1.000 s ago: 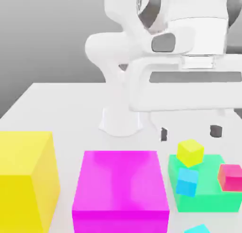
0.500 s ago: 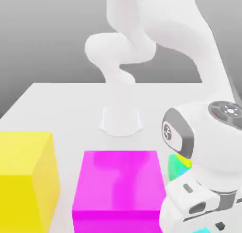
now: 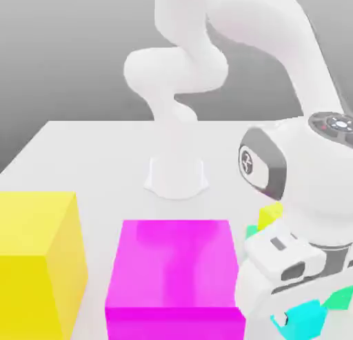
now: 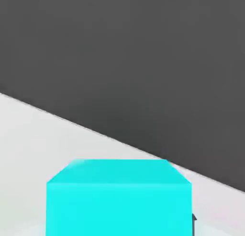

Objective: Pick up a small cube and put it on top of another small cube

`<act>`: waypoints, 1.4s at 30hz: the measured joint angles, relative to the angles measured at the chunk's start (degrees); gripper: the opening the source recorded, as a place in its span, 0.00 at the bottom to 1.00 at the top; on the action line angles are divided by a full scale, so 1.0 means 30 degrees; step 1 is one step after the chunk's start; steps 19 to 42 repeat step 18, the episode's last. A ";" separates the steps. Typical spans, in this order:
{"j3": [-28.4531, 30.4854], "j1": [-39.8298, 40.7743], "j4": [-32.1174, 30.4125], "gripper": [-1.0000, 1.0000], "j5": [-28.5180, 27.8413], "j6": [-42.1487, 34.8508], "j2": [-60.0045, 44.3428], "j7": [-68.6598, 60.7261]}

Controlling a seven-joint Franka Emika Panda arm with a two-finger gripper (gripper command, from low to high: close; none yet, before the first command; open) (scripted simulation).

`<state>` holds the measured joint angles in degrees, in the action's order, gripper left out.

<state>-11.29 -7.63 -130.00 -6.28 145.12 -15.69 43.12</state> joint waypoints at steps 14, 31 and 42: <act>-0.0682 -0.0331 -0.5590 0.00 0.2026 0.0730 0.5031 -0.4410; -0.0678 -0.0295 -0.5687 1.00 0.1840 0.1235 0.4613 -0.4283; -0.0678 -0.0295 -0.5687 1.00 0.1840 0.1235 0.4613 -0.4283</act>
